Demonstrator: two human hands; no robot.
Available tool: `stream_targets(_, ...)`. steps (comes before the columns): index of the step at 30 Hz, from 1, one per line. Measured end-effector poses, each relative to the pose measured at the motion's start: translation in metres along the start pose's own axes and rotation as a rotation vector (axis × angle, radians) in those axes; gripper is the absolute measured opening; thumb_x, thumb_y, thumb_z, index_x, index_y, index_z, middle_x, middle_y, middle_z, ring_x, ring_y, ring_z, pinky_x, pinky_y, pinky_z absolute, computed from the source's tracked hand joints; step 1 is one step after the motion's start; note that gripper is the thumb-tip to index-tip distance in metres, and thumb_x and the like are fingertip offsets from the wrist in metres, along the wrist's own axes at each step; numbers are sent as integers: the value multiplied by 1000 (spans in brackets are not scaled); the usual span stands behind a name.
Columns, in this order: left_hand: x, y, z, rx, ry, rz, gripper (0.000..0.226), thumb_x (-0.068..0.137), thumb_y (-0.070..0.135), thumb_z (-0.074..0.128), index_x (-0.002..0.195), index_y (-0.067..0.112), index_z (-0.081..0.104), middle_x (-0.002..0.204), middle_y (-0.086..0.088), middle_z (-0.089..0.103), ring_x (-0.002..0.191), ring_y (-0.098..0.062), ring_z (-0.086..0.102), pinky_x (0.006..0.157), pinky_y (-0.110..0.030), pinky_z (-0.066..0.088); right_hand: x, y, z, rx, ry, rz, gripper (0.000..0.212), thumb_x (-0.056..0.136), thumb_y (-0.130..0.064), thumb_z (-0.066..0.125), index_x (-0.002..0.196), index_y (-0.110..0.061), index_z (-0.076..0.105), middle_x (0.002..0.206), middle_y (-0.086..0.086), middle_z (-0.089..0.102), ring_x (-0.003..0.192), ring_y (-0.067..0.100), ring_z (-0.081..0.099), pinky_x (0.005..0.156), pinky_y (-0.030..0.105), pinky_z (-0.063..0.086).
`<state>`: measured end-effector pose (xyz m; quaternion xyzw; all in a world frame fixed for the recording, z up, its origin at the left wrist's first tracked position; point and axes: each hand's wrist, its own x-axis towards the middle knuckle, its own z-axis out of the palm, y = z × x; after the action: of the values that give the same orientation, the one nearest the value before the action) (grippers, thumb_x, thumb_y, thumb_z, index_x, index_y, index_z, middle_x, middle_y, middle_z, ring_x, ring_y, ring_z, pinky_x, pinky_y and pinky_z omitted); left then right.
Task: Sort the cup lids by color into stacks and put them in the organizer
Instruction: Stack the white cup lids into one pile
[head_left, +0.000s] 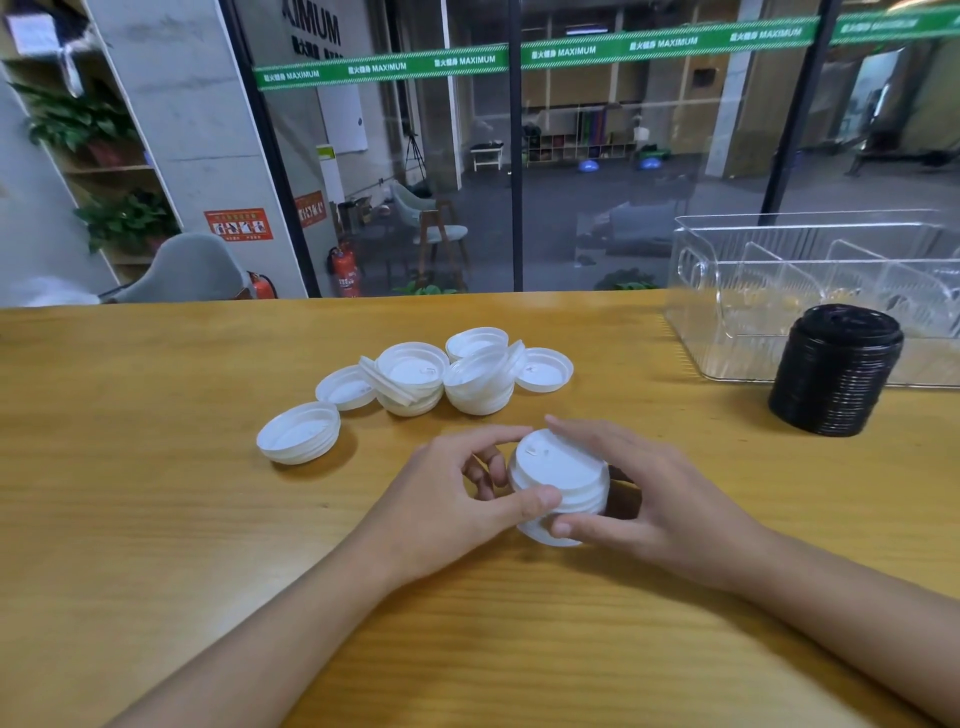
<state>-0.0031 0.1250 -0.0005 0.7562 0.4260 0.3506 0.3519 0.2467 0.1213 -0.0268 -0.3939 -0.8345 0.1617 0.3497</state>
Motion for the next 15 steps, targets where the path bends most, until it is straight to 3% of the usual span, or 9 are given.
stream_targets(8,1,-4,1,1,22,1,47,77,47,91,119,53,72,84,12,62,73,-5,57,67,-18,45,0,-1,-2,-25,-39,-25,81,86,-51,83,156,-27,50,157,-21,48,141,-6,48,113,11,35)
stream_targets(15,1,-7,3,-33,-9,-5,49,76,49,91,121,52,72,82,15,57,74,-5,54,82,-31,53,-1,-3,-1,-30,-43,-16,72,94,-49,75,157,-27,48,157,-21,47,143,-5,47,113,11,34)
